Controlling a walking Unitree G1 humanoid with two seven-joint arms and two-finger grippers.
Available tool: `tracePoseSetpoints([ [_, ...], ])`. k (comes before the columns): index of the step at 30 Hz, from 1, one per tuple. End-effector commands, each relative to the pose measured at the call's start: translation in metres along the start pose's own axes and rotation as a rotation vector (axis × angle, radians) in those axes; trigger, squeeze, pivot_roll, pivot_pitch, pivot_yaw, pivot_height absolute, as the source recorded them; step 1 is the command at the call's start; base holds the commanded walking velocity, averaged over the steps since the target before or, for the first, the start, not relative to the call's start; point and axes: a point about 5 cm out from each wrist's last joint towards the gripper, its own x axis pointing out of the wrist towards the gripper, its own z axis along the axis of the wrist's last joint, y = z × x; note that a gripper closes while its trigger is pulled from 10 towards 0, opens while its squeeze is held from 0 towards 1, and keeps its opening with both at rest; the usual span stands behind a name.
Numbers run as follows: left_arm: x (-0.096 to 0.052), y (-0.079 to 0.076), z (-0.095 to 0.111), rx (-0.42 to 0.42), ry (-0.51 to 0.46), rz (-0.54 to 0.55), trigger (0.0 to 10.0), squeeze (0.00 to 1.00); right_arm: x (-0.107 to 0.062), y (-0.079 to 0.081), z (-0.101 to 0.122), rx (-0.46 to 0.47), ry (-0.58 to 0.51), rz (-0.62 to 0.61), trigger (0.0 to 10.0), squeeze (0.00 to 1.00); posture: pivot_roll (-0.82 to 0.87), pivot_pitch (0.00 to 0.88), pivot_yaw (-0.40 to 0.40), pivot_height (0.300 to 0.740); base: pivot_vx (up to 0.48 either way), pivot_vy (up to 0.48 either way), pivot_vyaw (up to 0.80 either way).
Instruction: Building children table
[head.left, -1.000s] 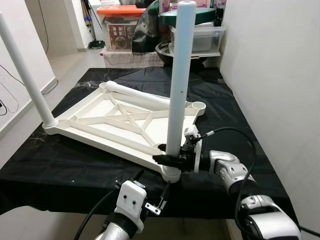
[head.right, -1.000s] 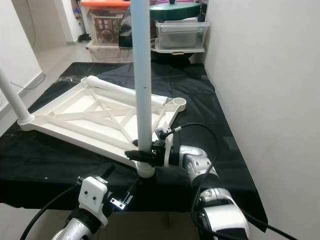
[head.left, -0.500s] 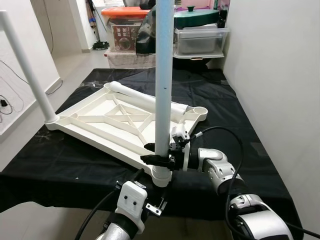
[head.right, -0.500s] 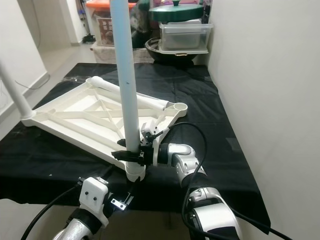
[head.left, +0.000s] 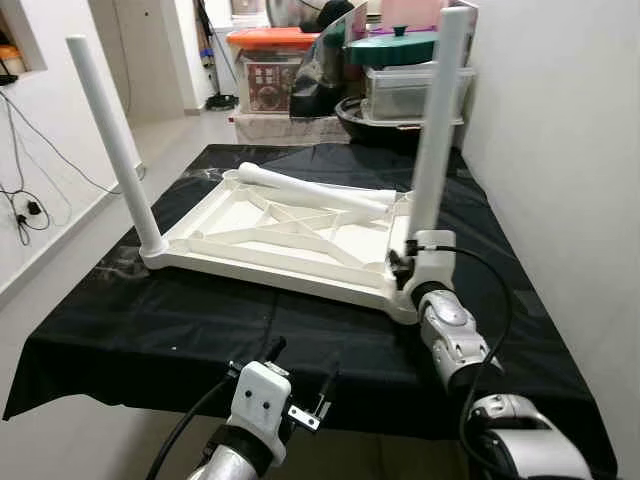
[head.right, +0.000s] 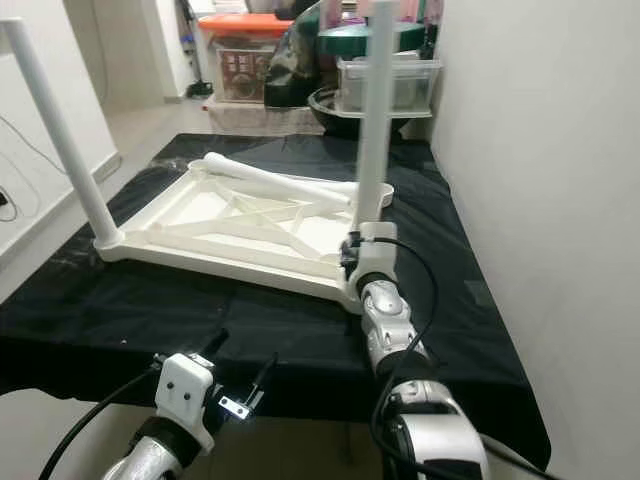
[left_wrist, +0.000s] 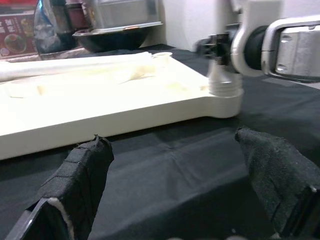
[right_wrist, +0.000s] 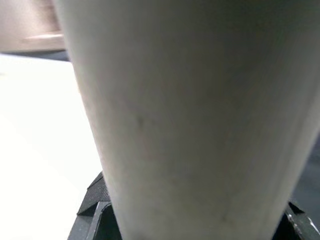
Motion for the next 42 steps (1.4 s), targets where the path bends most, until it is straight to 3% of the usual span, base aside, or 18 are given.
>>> tracePoseSetpoints([
  [1, 0.000, 0.001, -0.003, 0.001, 0.019, 0.000, 10.0, 0.00, -0.005, -0.010, -0.025, 0.009, 0.141, -0.096, 0.0, 0.00, -0.01, 0.000, 0.000, 0.740, 0.000, 0.000, 0.00],
  [4, 0.000, 0.001, -0.003, 0.001, 0.019, -0.001, 10.0, 0.00, -0.009, -0.005, -0.028, 0.023, 0.157, -0.142, 0.0, 0.00, -0.01, 0.000, 0.000, 0.740, 0.000, 0.000, 0.00],
  [5, 0.000, 0.001, -0.003, 0.001, 0.019, 0.000, 10.0, 0.00, -0.011, 0.009, -0.027, 0.039, 0.147, -0.112, 10.0, 0.00, -0.01, 0.000, -0.002, 0.740, 0.000, 0.000, 0.00],
  [6, 0.000, 0.001, -0.003, 0.001, 0.019, 0.000, 10.0, 0.00, -0.013, 0.024, -0.023, 0.060, 0.113, -0.051, 10.0, 0.58, -0.01, 0.000, -0.002, 0.740, 0.000, 0.000, 0.00],
  [7, 0.000, 0.002, -0.003, 0.002, 0.019, 0.001, 10.0, 0.00, -0.014, 0.035, -0.016, 0.074, 0.056, 0.024, 10.0, 1.00, -0.01, 0.000, -0.002, 0.740, 0.000, 0.000, 0.00],
  [11, 0.000, 0.002, -0.003, 0.002, 0.019, 0.002, 10.0, 0.00, -0.014, 0.041, -0.011, 0.080, 0.014, 0.066, 10.0, 1.00, 0.00, 0.000, -0.003, 0.740, 0.000, 0.000, 0.00],
  [12, 0.000, 0.002, -0.003, 0.002, 0.019, 0.003, 10.0, 0.00, -0.012, 0.041, -0.005, 0.078, -0.042, 0.111, 10.0, 0.12, 0.00, 0.000, -0.003, 0.740, 0.000, 0.000, 0.00],
  [14, 0.000, 0.002, -0.003, 0.002, 0.019, 0.003, 10.0, 0.00, -0.011, 0.040, 0.000, 0.073, -0.076, 0.136, 10.0, 0.12, 0.00, 0.000, -0.003, 0.740, 0.000, 0.000, 0.00],
  [15, 0.000, 0.002, -0.003, 0.001, 0.020, 0.002, 10.0, 0.00, -0.007, 0.037, 0.009, 0.108, -0.118, 0.232, 10.0, 0.00, 0.00, 0.000, -0.004, 0.740, 0.000, 0.000, 0.00],
  [17, 0.000, 0.003, -0.002, 0.001, 0.020, 0.002, 10.0, 0.00, -0.006, 0.037, 0.013, 0.123, -0.129, 0.273, 10.0, 0.00, 0.00, 0.000, -0.004, 0.740, 0.000, 0.000, 0.00],
  [22, 0.001, 0.003, -0.002, 0.002, 0.019, 0.001, 10.0, 0.00, -0.001, 0.034, 0.028, 0.139, -0.153, 0.562, 10.0, 0.00, 0.00, 0.000, 0.002, 0.740, 0.000, 0.000, 0.00],
  [27, 0.002, 0.003, -0.002, 0.004, 0.019, -0.001, 10.0, 0.00, -0.011, 0.040, 0.018, 0.137, -0.011, 1.012, 10.0, 0.00, 0.00, 0.000, 0.005, 0.740, 0.000, 0.000, 0.00],
  [31, 0.002, 0.003, -0.002, 0.005, 0.019, -0.004, 10.0, 0.00, -0.017, 0.043, 0.013, 0.124, 0.053, 1.176, 10.0, 0.00, 0.00, 0.000, 0.005, 0.740, 0.000, 0.000, 0.00],
  [33, 0.002, 0.002, -0.001, 0.007, 0.017, -0.008, 10.0, 0.00, -0.024, 0.048, 0.012, 0.071, 0.154, 1.398, 10.0, 0.00, 0.00, 0.000, 0.005, 0.740, 0.000, 0.000, 0.00],
  [36, 0.002, 0.002, -0.001, 0.007, 0.017, -0.008, 10.0, 0.00, -0.027, 0.049, 0.013, 0.050, 0.161, 1.458, 10.0, 0.00, 0.00, 0.000, 0.005, 0.740, 0.000, 0.000, 0.00],
  [38, 0.002, 0.003, -0.001, 0.007, 0.017, -0.005, 10.0, 0.00, -0.034, 0.054, 0.017, 0.029, 0.163, 1.610, 10.0, 0.00, 0.02, 0.000, 0.005, 0.740, 0.000, 0.000, 0.00],
  [41, 0.002, 0.003, -0.001, 0.007, 0.017, -0.004, 10.0, 0.00, -0.035, 0.055, 0.018, 0.030, 0.160, 1.629, 10.0, 0.00, 0.02, 0.000, 0.005, 0.740, 0.000, 0.000, 0.00],
  [42, 0.002, 0.003, -0.001, 0.006, 0.018, -0.004, 10.0, 0.00, -0.035, 0.058, 0.019, 0.024, 0.150, 1.639, 4.7, 0.00, 0.02, 0.000, 0.005, 0.740, 0.000, 0.000, 0.00],
])
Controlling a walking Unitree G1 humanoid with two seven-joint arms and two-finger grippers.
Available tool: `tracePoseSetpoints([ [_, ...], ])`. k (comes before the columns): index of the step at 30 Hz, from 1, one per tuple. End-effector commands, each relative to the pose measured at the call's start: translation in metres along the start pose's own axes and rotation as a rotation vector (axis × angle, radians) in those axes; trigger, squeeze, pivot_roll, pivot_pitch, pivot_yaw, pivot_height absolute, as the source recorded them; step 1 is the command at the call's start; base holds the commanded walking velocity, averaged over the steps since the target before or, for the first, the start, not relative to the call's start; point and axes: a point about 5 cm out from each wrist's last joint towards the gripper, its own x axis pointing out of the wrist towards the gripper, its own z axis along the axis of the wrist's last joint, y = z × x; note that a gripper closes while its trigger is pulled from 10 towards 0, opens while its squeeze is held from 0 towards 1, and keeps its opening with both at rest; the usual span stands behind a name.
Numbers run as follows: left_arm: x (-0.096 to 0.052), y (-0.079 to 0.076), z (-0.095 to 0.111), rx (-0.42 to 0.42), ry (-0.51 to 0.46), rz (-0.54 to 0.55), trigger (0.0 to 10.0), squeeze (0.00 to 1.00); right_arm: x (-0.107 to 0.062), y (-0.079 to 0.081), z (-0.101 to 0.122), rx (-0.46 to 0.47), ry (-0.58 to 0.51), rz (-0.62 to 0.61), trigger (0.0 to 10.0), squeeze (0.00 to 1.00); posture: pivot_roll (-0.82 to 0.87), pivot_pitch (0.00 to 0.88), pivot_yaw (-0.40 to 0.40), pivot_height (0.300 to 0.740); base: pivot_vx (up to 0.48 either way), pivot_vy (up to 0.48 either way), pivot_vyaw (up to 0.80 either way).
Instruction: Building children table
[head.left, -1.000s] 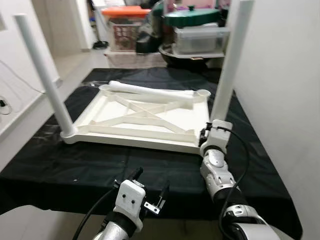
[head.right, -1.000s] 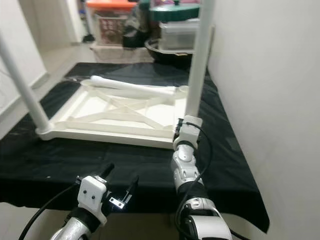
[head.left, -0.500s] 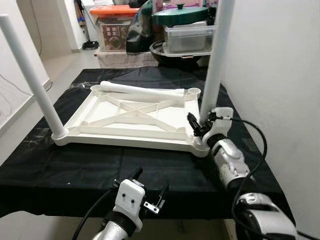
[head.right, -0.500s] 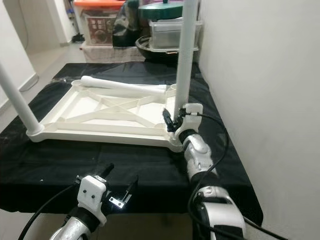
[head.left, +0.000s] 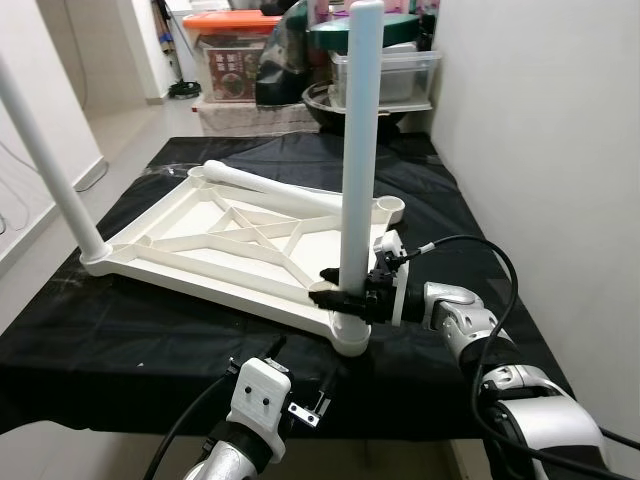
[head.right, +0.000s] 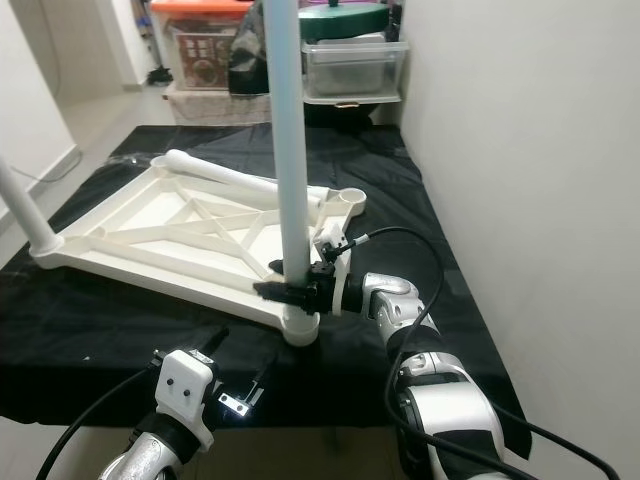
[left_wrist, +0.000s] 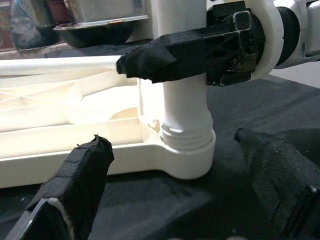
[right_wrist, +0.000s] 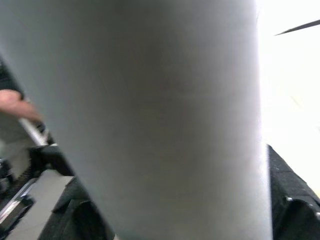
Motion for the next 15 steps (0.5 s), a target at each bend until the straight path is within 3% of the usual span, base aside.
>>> tracePoseSetpoints([
  [1, -0.001, 0.001, -0.002, 0.002, 0.018, 0.001, 10.0, 0.00, 0.010, 0.003, 0.003, -0.008, 0.003, 0.050, 4.7, 0.00, 0.02, 0.000, 0.005, 0.740, 0.000, 0.000, 0.00],
  [2, -0.001, 0.001, -0.002, 0.002, 0.019, 0.001, 10.0, 0.00, 0.013, 0.004, 0.003, -0.024, -0.006, 0.048, 0.0, 0.00, 0.02, 0.000, 0.005, 0.740, 0.000, 0.000, 0.00],
  [4, -0.001, 0.001, -0.002, 0.001, 0.019, 0.001, 10.0, 0.00, 0.014, 0.005, 0.003, -0.032, -0.012, 0.051, 0.0, 0.00, 0.02, 0.000, 0.005, 0.740, 0.000, 0.000, 0.00],
  [6, -0.001, 0.001, -0.003, -0.001, 0.020, 0.000, 10.0, 0.00, 0.019, 0.000, -0.001, -0.067, -0.019, -0.098, 0.0, 0.00, 0.02, 0.000, 0.003, 0.740, 0.000, 0.000, 0.00],
  [7, -0.001, 0.001, -0.003, -0.001, 0.020, 0.000, 10.0, 0.00, 0.019, 0.000, -0.001, -0.067, -0.019, -0.098, 0.0, 0.00, 0.02, 0.000, 0.003, 0.740, 0.000, 0.000, 0.00],
  [9, -0.001, 0.001, -0.003, -0.002, 0.021, 0.001, 10.0, 0.00, 0.019, -0.010, -0.004, -0.097, -0.013, -0.323, 0.0, 0.00, 0.02, 0.000, 0.003, 0.740, 0.000, 0.000, 0.00],
  [11, -0.001, 0.001, -0.003, -0.002, 0.020, 0.003, 10.0, 0.00, 0.015, -0.016, -0.006, -0.118, -0.007, -0.466, 0.0, 0.00, 0.02, 0.000, 0.003, 0.740, 0.000, 0.000, 0.00],
  [12, -0.001, 0.001, -0.003, -0.002, 0.021, 0.003, 10.0, 0.00, 0.007, -0.025, -0.006, -0.122, -0.009, -0.654, 0.0, 0.00, 0.01, 0.000, 0.005, 0.740, 0.000, 0.000, 0.00],
  [13, -0.001, 0.001, -0.003, -0.002, 0.021, 0.003, 10.0, 0.00, 0.007, -0.025, -0.006, -0.122, -0.009, -0.654, 0.0, 0.00, 0.01, 0.000, 0.005, 0.740, 0.000, 0.000, 0.00],
  [14, -0.001, 0.001, -0.003, -0.002, 0.021, 0.003, 10.0, 0.00, -0.004, -0.033, -0.006, -0.110, -0.025, -0.848, 0.0, 0.00, 0.01, 0.000, 0.005, 0.740, 0.000, 0.000, 0.00],
  [15, -0.001, 0.001, -0.003, -0.002, 0.021, 0.003, 10.0, 0.00, -0.004, -0.033, -0.006, -0.110, -0.025, -0.848, 0.0, 0.00, 0.01, 0.000, 0.005, 0.740, 0.000, 0.000, 0.00],
])
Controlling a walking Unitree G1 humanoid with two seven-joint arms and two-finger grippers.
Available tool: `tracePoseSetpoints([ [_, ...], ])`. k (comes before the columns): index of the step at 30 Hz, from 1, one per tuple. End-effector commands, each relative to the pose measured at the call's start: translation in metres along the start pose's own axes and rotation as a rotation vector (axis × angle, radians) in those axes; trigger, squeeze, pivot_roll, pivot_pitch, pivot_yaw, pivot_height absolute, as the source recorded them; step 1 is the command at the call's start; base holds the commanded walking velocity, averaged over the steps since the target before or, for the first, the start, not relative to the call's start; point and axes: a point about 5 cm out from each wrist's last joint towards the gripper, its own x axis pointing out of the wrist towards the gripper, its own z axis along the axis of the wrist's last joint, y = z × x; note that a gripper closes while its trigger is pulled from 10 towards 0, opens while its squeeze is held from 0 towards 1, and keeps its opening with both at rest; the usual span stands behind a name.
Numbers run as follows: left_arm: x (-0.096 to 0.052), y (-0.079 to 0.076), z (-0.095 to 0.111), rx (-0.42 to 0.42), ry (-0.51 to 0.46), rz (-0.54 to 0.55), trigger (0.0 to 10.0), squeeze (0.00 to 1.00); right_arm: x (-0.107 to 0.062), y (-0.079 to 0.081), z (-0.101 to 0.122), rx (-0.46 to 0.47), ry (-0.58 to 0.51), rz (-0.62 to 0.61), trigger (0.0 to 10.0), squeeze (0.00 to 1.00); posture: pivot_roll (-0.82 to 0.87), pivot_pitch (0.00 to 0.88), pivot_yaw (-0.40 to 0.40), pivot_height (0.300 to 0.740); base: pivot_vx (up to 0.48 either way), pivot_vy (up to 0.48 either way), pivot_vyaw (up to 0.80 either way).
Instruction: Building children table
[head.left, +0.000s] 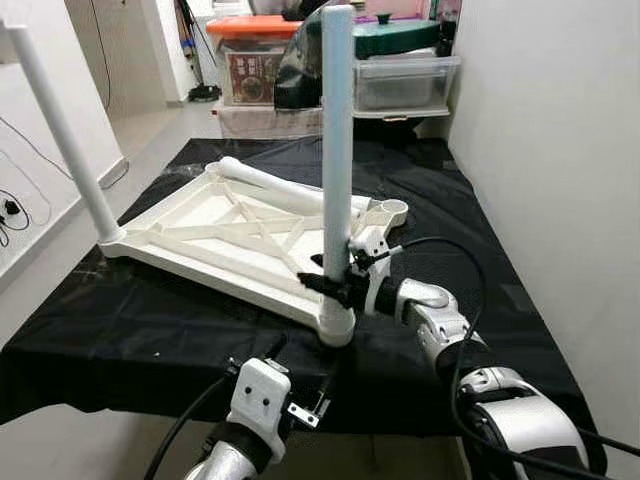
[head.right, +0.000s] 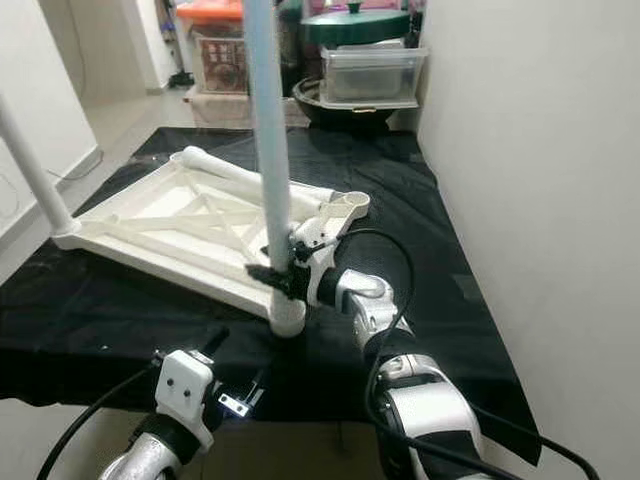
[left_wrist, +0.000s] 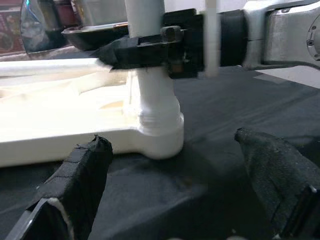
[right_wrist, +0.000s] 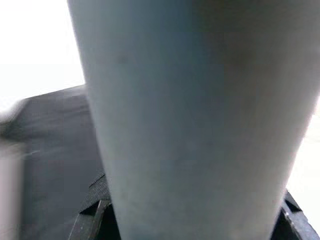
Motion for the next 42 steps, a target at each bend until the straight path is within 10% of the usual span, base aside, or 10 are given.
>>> tracePoseSetpoints([
  [1, -0.001, 0.002, -0.003, -0.001, 0.019, 0.005, 10.0, 0.00, -0.019, -0.034, -0.014, 0.022, 0.063, -0.441, 0.0, 0.00, 0.01, 0.000, 0.005, 0.740, 0.000, 0.000, 0.00],
  [10, -0.001, 0.002, -0.003, -0.002, 0.024, 0.000, 10.0, 0.00, -0.050, -0.045, -0.034, 0.109, 0.081, -1.021, 0.0, 0.00, 0.00, 0.000, 0.008, 0.740, 0.000, 0.000, 0.00],
  [16, -0.002, 0.002, -0.003, -0.002, 0.024, 0.001, 10.0, 0.00, -0.040, -0.027, -0.042, 0.172, 0.120, -1.063, 0.0, 0.00, 0.00, 0.000, 0.008, 0.740, 0.000, 0.000, 0.00],
  [17, -0.002, 0.002, -0.003, -0.003, 0.024, 0.002, 10.0, 0.00, -0.033, -0.021, -0.039, 0.192, 0.092, -1.035, 10.0, 0.00, 0.00, 0.000, 0.006, 0.740, 0.000, 0.000, 0.00],
  [18, -0.002, 0.002, -0.003, -0.003, 0.024, 0.002, 10.0, 0.00, -0.033, -0.021, -0.039, 0.192, 0.092, -1.035, 10.0, 0.00, 0.00, 0.000, 0.006, 0.740, 0.000, 0.000, 0.00],
  [19, -0.002, 0.001, -0.003, -0.003, 0.025, 0.002, 10.0, 0.00, -0.025, -0.016, -0.030, 0.207, 0.009, -0.948, 10.0, 1.00, 0.00, 0.000, 0.006, 0.740, 0.000, 0.000, 0.00],
  [25, -0.002, 0.001, -0.004, -0.006, 0.027, 0.001, 10.0, 0.00, -0.015, -0.011, -0.006, 0.221, -0.177, -0.748, 10.0, 0.97, 0.00, 0.000, 0.006, 0.740, 0.000, 0.000, 0.00],
  [26, -0.002, 0.001, -0.004, -0.007, 0.027, 0.001, 10.0, 0.00, -0.014, -0.012, 0.000, 0.211, -0.211, -0.687, 10.0, 0.00, 0.00, 0.000, 0.006, 0.740, 0.000, 0.000, 0.00],
  [37, -0.001, 0.001, -0.004, -0.009, 0.028, 0.002, 10.0, 0.00, -0.012, -0.002, 0.006, 0.141, -0.201, -0.064, 10.0, 0.00, 0.00, 0.000, 0.007, 0.740, 0.000, 0.000, 0.00],
  [42, -0.001, 0.001, -0.004, -0.005, 0.027, 0.002, 10.0, 0.00, -0.029, 0.011, -0.013, 0.159, 0.052, 0.522, 10.0, 0.00, 0.00, 0.000, 0.007, 0.740, 0.000, 0.000, 0.00],
])
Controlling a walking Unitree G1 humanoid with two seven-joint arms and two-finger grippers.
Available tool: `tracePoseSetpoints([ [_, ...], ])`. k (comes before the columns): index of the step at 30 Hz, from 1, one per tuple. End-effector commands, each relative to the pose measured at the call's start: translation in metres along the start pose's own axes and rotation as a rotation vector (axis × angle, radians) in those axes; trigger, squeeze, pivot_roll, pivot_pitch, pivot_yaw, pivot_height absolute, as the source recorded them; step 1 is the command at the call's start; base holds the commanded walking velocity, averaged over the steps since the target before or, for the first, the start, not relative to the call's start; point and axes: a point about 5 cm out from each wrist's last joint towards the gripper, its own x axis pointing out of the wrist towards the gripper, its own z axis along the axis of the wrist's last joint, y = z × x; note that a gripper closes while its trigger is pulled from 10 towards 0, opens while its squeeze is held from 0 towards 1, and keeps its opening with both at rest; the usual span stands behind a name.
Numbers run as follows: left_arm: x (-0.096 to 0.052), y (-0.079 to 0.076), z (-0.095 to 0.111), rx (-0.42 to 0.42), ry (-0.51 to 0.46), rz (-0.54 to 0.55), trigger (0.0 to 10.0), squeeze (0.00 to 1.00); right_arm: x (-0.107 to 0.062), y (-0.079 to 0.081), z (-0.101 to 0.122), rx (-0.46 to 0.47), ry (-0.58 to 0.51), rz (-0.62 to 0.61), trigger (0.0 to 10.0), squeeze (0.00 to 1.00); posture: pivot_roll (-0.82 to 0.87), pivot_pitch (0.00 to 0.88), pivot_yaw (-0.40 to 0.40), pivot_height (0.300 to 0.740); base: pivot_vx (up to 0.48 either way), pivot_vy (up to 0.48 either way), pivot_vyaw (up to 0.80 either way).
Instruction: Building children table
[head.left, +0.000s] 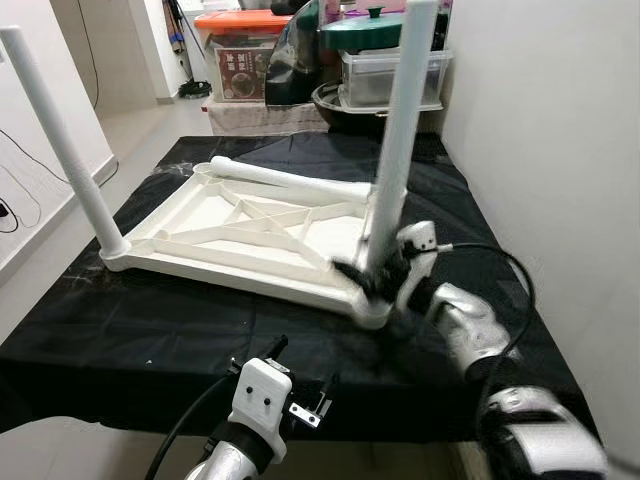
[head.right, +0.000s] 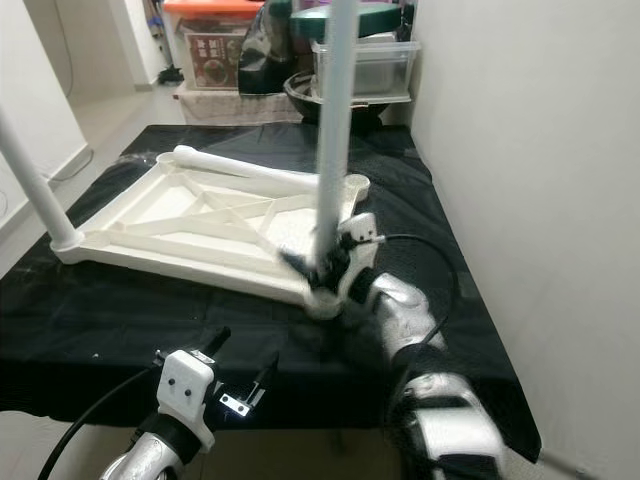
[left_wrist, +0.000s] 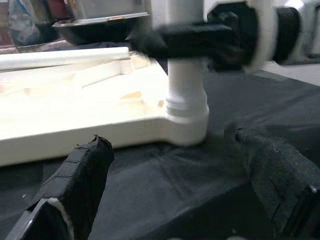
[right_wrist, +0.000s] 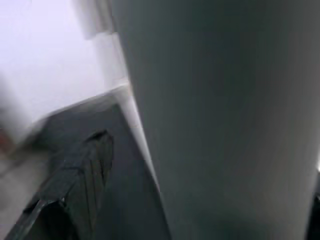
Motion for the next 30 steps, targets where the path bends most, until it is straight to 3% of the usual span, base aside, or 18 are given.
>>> tracePoseSetpoints([
  [1, -0.001, 0.000, -0.003, 0.000, 0.021, 0.001, 10.0, 0.00, 0.008, 0.013, -0.012, 0.033, 0.111, 0.177, 10.0, 0.00, 0.00, 0.000, 0.007, 0.740, 0.000, 0.000, 0.00],
  [6, -0.001, 0.001, -0.003, -0.001, 0.022, 0.001, 10.0, 0.00, 0.011, 0.019, -0.009, 0.054, 0.133, 0.306, 10.0, 0.00, 0.00, 0.000, 0.007, 0.740, 0.000, 0.000, 0.00],
  [7, -0.001, 0.001, -0.003, -0.001, 0.023, 0.001, 10.0, 0.00, 0.014, 0.022, -0.008, 0.053, 0.125, 0.328, 2.3, 0.00, 0.00, 0.000, 0.007, 0.740, 0.000, 0.000, 0.00],
  [10, -0.001, 0.001, -0.003, -0.002, 0.023, 0.001, 10.0, 0.00, 0.015, 0.023, -0.008, 0.052, 0.120, 0.348, 2.3, 0.00, 0.00, 0.000, 0.007, 0.740, 0.000, 0.000, 0.00],
  [11, -0.001, 0.001, -0.003, -0.003, 0.023, 0.001, 10.0, 0.00, 0.017, 0.025, -0.008, 0.043, 0.116, 0.359, 0.0, 0.00, 0.00, 0.000, 0.007, 0.740, 0.000, 0.000, 0.00],
  [13, -0.001, 0.000, -0.003, -0.003, 0.024, 0.001, 10.0, 0.00, 0.018, 0.025, -0.008, 0.039, 0.103, 0.339, 0.0, 0.00, 0.02, 0.000, 0.003, 0.740, 0.000, 0.000, 0.00],
  [17, -0.001, 0.000, -0.004, -0.005, 0.026, 0.000, 10.0, 0.00, 0.022, 0.017, -0.008, 0.033, 0.050, 0.150, 0.0, 0.00, 0.02, 0.000, 0.003, 0.740, 0.000, 0.000, 0.00],
  [18, -0.001, 0.000, -0.004, -0.005, 0.026, 0.000, 10.0, 0.00, 0.022, 0.017, -0.008, 0.033, 0.050, 0.150, 0.0, 0.00, 0.02, 0.000, 0.003, 0.740, 0.000, 0.000, 0.00],
  [19, -0.001, 0.000, -0.004, -0.006, 0.025, 0.000, 10.0, 0.00, 0.023, 0.013, -0.010, 0.036, 0.034, 0.053, 0.0, 0.00, 0.00, 0.000, 0.006, 0.740, 0.000, 0.000, 0.00],
  [20, -0.001, 0.000, -0.004, -0.006, 0.025, 0.000, 10.0, 0.00, 0.023, 0.013, -0.010, 0.036, 0.034, 0.053, 0.0, 0.00, 0.00, 0.000, 0.006, 0.740, 0.000, 0.000, 0.00],
  [21, -0.001, 0.000, -0.004, -0.007, 0.025, 0.000, 10.0, 0.00, 0.024, 0.007, -0.013, 0.018, 0.024, -0.097, 0.0, 0.00, 0.00, 0.000, 0.006, 0.740, 0.000, 0.000, 0.00],
  [22, -0.001, 0.000, -0.004, -0.007, 0.025, 0.000, 10.0, 0.00, 0.024, 0.007, -0.013, 0.018, 0.024, -0.097, 0.0, 0.00, 0.00, 0.000, 0.006, 0.740, 0.000, 0.000, 0.00],
  [24, -0.001, -0.001, -0.004, -0.009, 0.025, 0.000, 10.0, 0.00, 0.018, -0.007, -0.017, -0.010, 0.009, -0.413, 0.0, 0.00, 0.00, 0.000, 0.006, 0.740, 0.000, 0.000, 0.00],
  [26, -0.001, -0.001, -0.004, -0.009, 0.025, 0.000, 10.0, 0.00, 0.018, -0.007, -0.017, -0.010, 0.009, -0.413, 0.0, 0.00, 0.00, 0.000, 0.006, 0.740, 0.000, 0.000, 0.00],
  [27, -0.001, 0.000, -0.004, -0.011, 0.026, -0.001, 10.0, 0.00, -0.004, -0.027, -0.021, -0.037, 0.026, -0.842, 0.0, 0.00, 0.00, 0.000, 0.007, 0.740, 0.000, 0.000, 0.00],
  [29, -0.001, 0.000, -0.004, -0.011, 0.026, -0.001, 10.0, 0.00, -0.004, -0.027, -0.021, -0.037, 0.026, -0.842, 0.0, 0.00, 0.00, 0.000, 0.007, 0.740, 0.000, 0.000, 0.00],
  [30, -0.001, 0.000, -0.004, -0.011, 0.027, -0.002, 10.0, 0.00, -0.018, -0.033, -0.023, -0.059, 0.033, -1.026, 0.0, 0.00, 0.00, 0.000, 0.007, 0.740, 0.000, 0.000, 0.00],
])
